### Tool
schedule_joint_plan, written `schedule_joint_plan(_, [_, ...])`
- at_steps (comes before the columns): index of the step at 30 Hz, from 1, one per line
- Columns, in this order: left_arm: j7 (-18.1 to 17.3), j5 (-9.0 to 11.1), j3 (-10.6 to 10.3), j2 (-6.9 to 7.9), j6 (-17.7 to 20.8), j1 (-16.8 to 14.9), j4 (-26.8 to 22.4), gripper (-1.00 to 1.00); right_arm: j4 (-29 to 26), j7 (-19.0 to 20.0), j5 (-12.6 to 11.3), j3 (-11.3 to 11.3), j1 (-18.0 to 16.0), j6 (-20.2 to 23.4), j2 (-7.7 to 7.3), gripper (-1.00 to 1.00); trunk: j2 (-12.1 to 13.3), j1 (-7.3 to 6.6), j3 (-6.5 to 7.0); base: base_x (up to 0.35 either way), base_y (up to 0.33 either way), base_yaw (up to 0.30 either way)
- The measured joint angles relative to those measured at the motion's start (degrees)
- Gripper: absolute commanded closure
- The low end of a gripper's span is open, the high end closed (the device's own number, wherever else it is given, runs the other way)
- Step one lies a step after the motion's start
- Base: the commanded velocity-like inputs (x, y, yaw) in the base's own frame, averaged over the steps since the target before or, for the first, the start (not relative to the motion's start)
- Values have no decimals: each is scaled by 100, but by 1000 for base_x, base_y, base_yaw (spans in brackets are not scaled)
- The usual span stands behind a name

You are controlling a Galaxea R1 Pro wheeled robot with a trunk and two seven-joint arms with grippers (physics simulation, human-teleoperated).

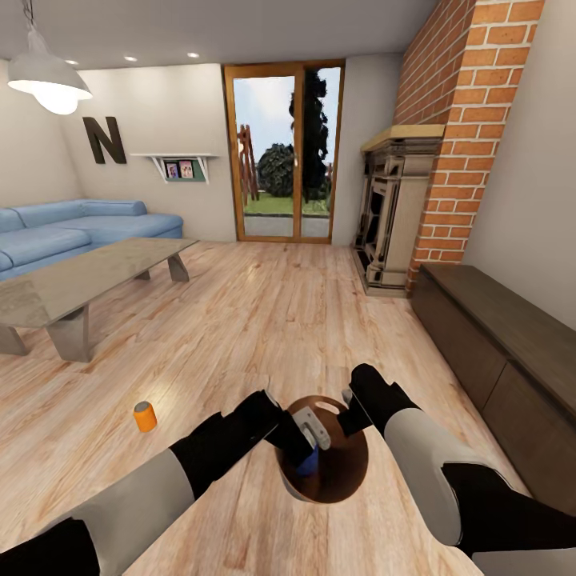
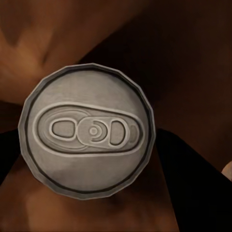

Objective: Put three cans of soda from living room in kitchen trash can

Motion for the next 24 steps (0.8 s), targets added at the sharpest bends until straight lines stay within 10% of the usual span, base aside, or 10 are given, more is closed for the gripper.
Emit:
schedule_joint_plan(14, [123, -70, 1, -72, -112, -1, 107, 100, 3, 0, 0, 21, 2, 0, 0, 100, 0, 0, 0, 0, 0, 0])
schedule_joint_plan(15, [121, -59, 1, -69, -115, -2, 105, -100, 5, 1, -9, 21, 2, 3, -1, 100, 0, 0, 0, 0, 0, 0])
schedule_joint_plan(24, [118, -73, 4, -61, -121, -5, 88, -100, 4, 4, -42, 20, 3, 11, -7, 100, 0, 0, 0, 0, 0, 0])
